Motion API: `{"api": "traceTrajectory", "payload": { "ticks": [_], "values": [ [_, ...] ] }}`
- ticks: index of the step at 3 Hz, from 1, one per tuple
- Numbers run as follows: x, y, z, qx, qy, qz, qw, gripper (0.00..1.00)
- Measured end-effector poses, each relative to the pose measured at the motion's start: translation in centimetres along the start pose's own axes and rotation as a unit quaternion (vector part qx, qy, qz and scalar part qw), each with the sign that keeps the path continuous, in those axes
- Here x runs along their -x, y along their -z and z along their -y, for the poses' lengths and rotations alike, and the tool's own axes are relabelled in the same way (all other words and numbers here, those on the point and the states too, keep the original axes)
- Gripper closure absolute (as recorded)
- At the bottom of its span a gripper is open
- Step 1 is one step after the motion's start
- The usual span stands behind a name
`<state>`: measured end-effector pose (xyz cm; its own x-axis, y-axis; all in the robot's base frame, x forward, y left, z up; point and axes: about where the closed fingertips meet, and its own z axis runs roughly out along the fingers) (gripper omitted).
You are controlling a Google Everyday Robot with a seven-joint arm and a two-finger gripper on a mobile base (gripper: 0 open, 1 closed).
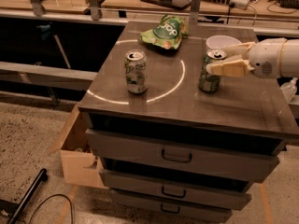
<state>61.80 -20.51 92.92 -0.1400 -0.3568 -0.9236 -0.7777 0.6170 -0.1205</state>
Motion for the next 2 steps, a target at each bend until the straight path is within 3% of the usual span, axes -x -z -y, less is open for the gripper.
{"api": "traceTrajectory", "payload": {
  "ticks": [1,2],
  "values": [
    [0.35,-0.67,-0.49,0.011,0.008,0.004,0.9999,0.40],
    [0.67,-0.89,-0.77,0.016,0.015,0.007,0.9997,0.16]
  ]
}}
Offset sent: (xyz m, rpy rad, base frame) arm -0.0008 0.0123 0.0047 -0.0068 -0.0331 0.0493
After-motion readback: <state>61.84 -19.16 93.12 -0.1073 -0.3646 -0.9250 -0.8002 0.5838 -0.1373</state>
